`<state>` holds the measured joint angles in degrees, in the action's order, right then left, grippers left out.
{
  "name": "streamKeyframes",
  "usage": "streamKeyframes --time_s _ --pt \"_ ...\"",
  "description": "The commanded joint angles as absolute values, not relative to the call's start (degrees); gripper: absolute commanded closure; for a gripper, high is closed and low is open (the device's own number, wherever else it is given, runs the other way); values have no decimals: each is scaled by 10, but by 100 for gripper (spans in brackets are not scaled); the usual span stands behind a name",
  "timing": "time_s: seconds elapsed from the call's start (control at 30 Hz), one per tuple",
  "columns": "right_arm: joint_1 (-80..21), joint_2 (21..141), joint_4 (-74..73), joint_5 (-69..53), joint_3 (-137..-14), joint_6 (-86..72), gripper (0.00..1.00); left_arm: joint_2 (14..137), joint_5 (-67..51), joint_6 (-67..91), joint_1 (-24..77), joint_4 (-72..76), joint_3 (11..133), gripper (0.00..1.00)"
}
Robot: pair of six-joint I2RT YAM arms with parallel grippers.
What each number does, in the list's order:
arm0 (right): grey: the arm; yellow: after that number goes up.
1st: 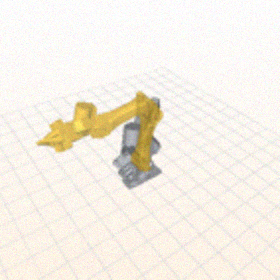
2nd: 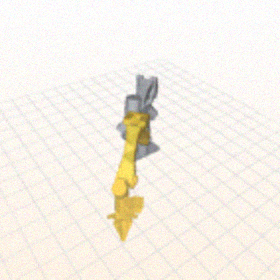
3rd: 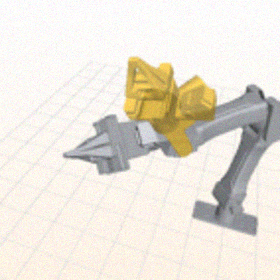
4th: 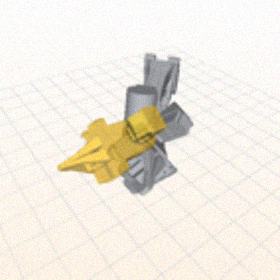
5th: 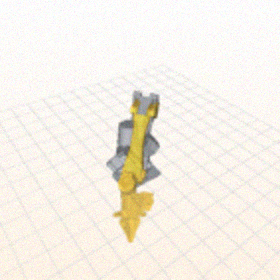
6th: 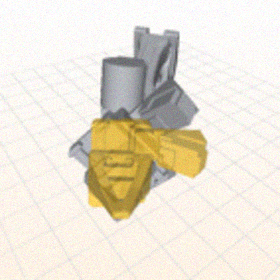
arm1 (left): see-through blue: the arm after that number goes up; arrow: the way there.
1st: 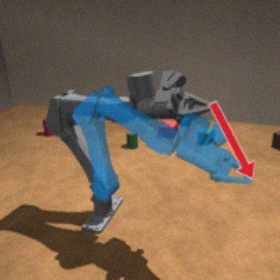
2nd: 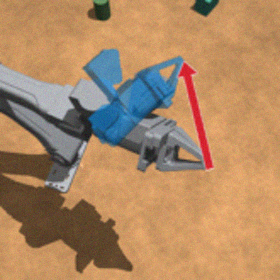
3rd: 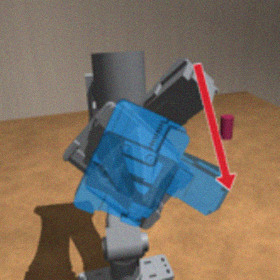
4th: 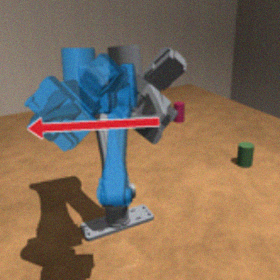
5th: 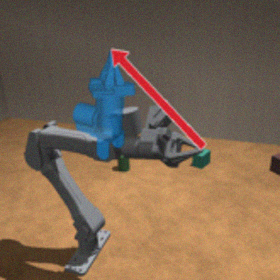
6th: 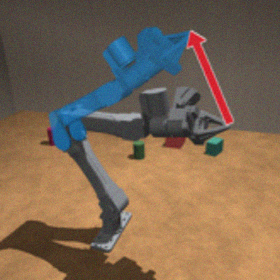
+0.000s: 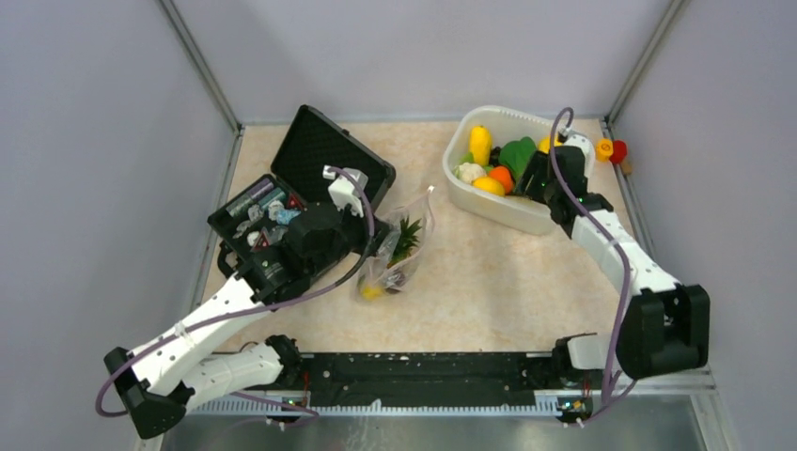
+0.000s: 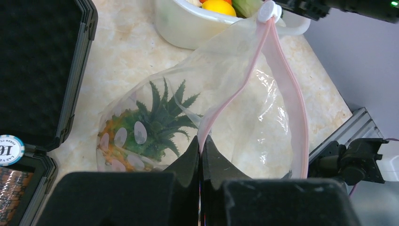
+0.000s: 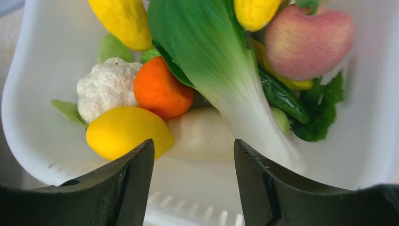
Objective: Place the food in the zip-top bag and seal the zipper
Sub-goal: Move the bin to the center of the board.
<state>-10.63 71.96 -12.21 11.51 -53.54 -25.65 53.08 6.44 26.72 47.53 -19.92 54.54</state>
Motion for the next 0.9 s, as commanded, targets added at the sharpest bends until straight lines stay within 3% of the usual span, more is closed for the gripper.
streamKeyframes --time_s 0.0,0.1,0.23,0.53,0.73,0.87 --pt "-102 801 -187 68 -625 -220 37 500 73 255 476 -186 546 100" --pt "-95 788 -167 133 -562 -249 33 486 87 253 476 -194 544 100" --pt "-68 744 -159 96 -476 -301 33 472 93 247 476 -197 545 100" --pt "-68 489 -184 -13 -350 -340 33 460 100 246 476 -193 533 100" --pt "-69 492 -277 -23 -376 -280 32 469 93 247 476 -186 526 100" --pt "-68 520 -233 5 -383 -274 31 477 90 249 476 -173 520 100"
